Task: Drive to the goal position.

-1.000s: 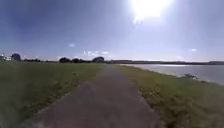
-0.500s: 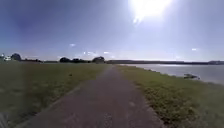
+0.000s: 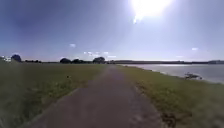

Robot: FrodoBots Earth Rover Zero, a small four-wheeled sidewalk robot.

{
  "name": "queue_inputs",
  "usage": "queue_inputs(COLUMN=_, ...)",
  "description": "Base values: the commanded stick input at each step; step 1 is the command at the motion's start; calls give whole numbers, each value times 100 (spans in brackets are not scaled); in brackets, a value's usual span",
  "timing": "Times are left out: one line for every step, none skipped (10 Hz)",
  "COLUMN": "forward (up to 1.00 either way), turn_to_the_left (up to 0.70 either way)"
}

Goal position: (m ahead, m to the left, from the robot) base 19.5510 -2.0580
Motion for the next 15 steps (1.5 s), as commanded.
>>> queue_inputs(forward=70, turn_to_the_left=0)
queue_inputs(forward=70, turn_to_the_left=0)
queue_inputs(forward=70, turn_to_the_left=0)
queue_inputs(forward=70, turn_to_the_left=0)
queue_inputs(forward=70, turn_to_the_left=0)
queue_inputs(forward=70, turn_to_the_left=0)
queue_inputs(forward=70, turn_to_the_left=0)
queue_inputs(forward=70, turn_to_the_left=0)
queue_inputs(forward=70, turn_to_the_left=0)
queue_inputs(forward=70, turn_to_the_left=0)
queue_inputs(forward=70, turn_to_the_left=0)
queue_inputs(forward=70, turn_to_the_left=0)
queue_inputs(forward=70, turn_to_the_left=0)
queue_inputs(forward=70, turn_to_the_left=0)
queue_inputs(forward=70, turn_to_the_left=0)
